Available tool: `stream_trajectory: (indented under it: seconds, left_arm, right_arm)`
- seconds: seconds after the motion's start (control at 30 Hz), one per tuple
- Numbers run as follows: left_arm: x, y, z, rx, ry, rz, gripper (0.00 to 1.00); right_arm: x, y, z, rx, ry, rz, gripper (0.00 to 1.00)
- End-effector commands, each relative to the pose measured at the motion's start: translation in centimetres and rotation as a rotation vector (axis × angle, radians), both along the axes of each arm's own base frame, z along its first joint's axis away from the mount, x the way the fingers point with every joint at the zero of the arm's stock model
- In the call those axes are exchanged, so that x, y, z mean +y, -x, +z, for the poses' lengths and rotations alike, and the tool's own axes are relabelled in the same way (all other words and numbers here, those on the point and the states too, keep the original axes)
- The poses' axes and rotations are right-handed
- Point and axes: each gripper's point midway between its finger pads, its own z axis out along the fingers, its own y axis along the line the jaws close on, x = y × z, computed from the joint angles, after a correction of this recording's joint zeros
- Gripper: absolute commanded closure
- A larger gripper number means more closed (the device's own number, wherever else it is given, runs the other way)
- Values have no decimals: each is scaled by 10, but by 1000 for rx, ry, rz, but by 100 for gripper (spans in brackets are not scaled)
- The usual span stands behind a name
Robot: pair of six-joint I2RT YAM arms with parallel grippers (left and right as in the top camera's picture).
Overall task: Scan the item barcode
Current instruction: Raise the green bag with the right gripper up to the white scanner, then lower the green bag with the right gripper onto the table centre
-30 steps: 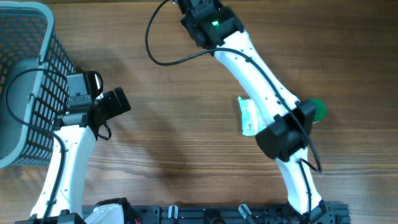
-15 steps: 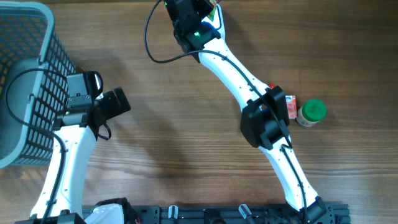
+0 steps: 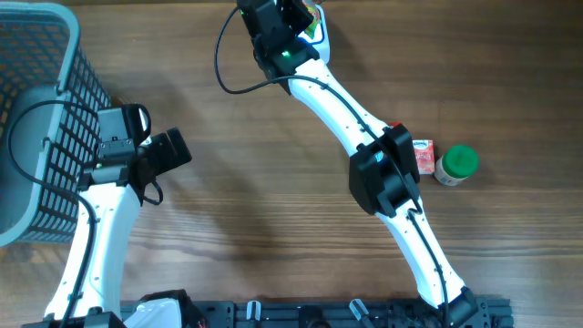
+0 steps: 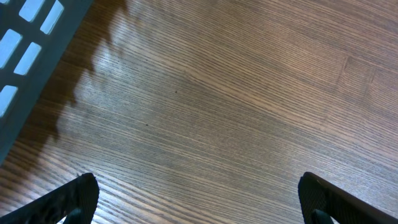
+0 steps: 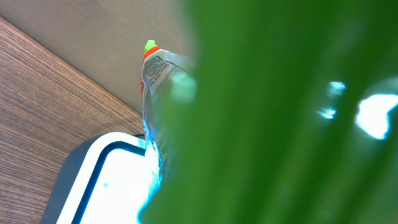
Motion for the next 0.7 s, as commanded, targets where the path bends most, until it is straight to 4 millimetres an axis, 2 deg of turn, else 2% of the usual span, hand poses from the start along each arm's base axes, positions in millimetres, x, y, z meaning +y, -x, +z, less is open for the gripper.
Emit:
stream_trajectory:
  seconds: [0.0, 0.13, 0.27, 0.33, 0.43, 0.57, 0.67]
  left_arm:
    - [3, -3, 7, -19, -20, -2, 0]
    - [3, -3, 7, -19, -20, -2, 0]
    - [3, -3, 7, -19, -20, -2, 0]
    - [3, -3, 7, -19, -20, -2, 0]
    - [3, -3, 7, -19, -20, -2, 0]
    - [3, -3, 7, -19, -20, -2, 0]
    - [3, -3, 7, -19, -20, -2, 0]
  right_arm:
    - [-5, -2, 5, -32, -18, -42, 96]
    - [-5, -1, 21, -57, -39, -44, 96]
    - [-11, 7, 63, -107, -108, -58, 96]
    - [-17, 18, 86, -116, -154, -74, 96]
    - [-30, 42, 114, -85, -250, -101, 96]
    - [-38, 88, 133, 84, -414, -50, 96]
    - [-44, 129, 141, 270, -550, 17, 96]
